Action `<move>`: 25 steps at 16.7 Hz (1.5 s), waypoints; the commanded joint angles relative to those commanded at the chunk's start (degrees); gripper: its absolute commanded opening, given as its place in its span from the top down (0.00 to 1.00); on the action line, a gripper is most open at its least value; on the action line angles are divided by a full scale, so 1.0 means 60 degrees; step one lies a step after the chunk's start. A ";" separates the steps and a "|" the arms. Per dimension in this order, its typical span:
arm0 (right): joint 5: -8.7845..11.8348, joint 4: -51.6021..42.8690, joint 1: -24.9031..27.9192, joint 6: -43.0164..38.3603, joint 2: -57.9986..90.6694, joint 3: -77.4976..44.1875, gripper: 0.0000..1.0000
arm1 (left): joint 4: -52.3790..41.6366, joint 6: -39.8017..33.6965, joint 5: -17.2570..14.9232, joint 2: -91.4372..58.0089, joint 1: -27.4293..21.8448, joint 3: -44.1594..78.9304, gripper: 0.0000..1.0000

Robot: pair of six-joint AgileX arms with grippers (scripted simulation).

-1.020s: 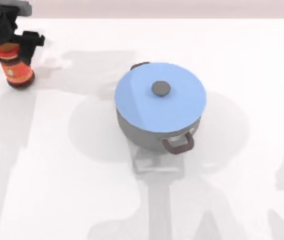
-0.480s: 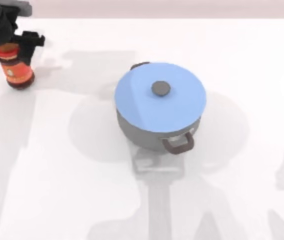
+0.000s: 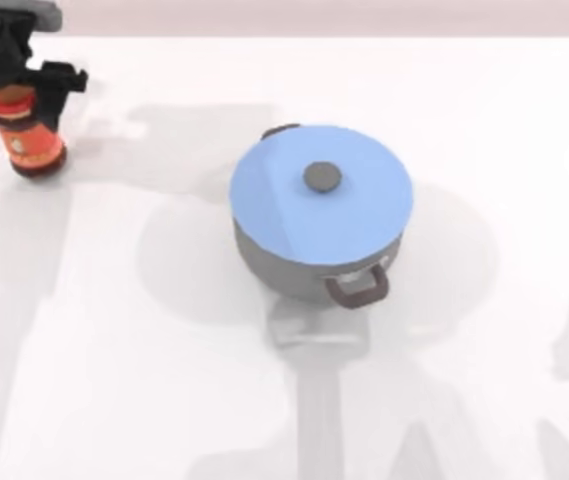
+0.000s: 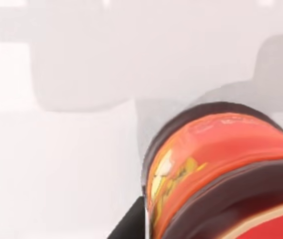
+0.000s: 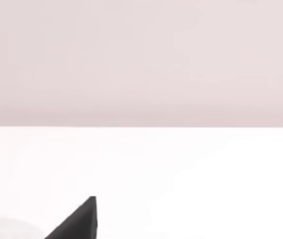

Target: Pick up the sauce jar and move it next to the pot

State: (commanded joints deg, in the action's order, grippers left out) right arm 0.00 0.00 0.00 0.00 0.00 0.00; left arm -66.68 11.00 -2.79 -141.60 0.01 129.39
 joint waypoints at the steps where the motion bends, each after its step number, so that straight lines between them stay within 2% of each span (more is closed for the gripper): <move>1: 0.0000 0.0000 0.0000 0.0000 0.0000 0.0000 0.00 | -0.0039 -0.0001 0.0003 0.0326 0.0022 -0.0303 1.00; 9: 0.0000 0.0000 0.0000 0.0000 0.0000 0.0000 0.00 | -0.0573 0.0025 0.0036 0.4068 0.0228 -0.3414 1.00; 16: 0.0000 0.0000 0.0000 0.0000 0.0000 0.0000 0.00 | -0.0543 -0.0096 0.0078 0.4293 0.0071 -0.3693 1.00; 19: 0.0000 0.0000 0.0000 0.0000 0.0000 0.0000 0.00 | -0.0128 -0.1059 0.0292 0.4324 -0.0604 -0.4149 1.00; 25: 0.0000 0.0000 0.0000 0.0000 0.0000 0.0000 0.00 | 0.1076 -0.4165 0.0909 0.4461 -0.2559 -0.5581 1.00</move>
State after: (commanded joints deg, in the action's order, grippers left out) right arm 0.00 0.00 0.00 0.00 0.00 0.00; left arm -60.23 -13.98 2.66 -114.83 -15.35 95.91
